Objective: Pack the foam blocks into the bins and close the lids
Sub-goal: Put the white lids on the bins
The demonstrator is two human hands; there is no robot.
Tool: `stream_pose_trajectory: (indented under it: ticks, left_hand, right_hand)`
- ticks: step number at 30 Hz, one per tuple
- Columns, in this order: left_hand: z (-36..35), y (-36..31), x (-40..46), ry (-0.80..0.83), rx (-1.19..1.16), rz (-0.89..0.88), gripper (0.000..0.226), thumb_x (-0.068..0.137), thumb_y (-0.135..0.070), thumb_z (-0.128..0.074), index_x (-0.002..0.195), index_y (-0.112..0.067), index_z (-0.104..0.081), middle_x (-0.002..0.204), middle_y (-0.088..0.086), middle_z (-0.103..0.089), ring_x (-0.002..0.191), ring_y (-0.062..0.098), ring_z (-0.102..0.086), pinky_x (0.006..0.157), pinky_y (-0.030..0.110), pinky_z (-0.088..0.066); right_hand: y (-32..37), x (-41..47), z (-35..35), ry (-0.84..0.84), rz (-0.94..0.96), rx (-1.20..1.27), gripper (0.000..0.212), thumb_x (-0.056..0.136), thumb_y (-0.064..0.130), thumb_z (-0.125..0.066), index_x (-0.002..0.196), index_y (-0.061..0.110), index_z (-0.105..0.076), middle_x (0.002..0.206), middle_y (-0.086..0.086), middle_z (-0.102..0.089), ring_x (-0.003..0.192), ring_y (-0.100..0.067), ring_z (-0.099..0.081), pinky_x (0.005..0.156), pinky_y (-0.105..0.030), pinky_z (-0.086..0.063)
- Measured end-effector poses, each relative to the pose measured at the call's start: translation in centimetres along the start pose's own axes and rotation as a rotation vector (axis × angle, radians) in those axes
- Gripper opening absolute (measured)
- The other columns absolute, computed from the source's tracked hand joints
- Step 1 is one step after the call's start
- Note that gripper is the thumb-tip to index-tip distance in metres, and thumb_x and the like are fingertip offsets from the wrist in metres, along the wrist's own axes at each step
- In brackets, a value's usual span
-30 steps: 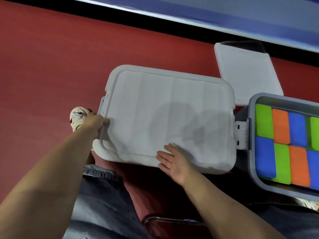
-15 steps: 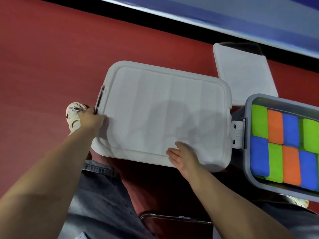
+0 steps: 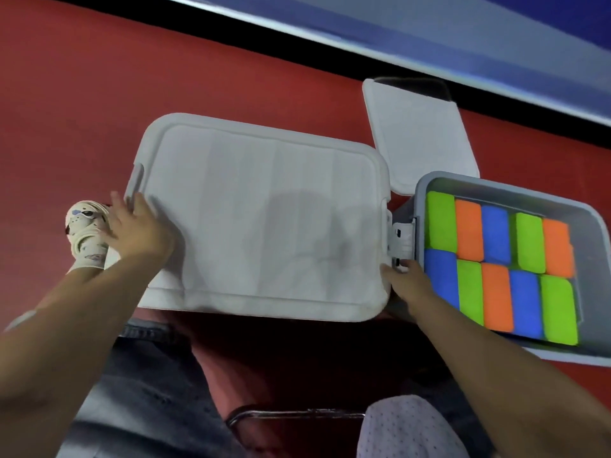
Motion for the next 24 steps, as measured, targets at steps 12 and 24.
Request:
stream_pose_trajectory:
  ticks: [12, 24]
  left_hand:
    - [-4.9, -18.4, -11.4, 0.381, -0.058, -0.757, 0.058, 0.094, -0.024, -0.049, 0.148, -0.014, -0.031, 0.156, 0.012, -0.022, 0.143, 0.029, -0.023, 0.110, 0.042, -0.030]
    - [-6.4, -19.8, -10.4, 0.425, 0.175, -0.755, 0.035, 0.090, -0.036, -0.048, 0.122, -0.022, -0.049, 0.120, 0.009, -0.040, 0.119, 0.030, -0.035, 0.082, 0.043, -0.042]
  right_hand:
    - [-1.5, 1.6, -3.0, 0.358, -0.292, 0.778, 0.056, 0.085, 0.011, -0.068, 0.135, 0.006, -0.046, 0.124, -0.015, -0.061, 0.092, -0.025, -0.065, 0.068, -0.038, -0.056]
    - [0.8, 1.5, -5.0, 0.452, -0.127, 0.794, 0.053, 0.089, -0.002, -0.057, 0.138, 0.014, -0.042, 0.129, -0.013, -0.057, 0.112, -0.031, -0.058, 0.091, -0.044, -0.048]
Point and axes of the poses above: each hand's wrist, its own x-axis towards the middle knuckle, its own z-axis out of the back of the hand, y = z × x, the point moved 3 cm from there along x, towards the middle knuckle
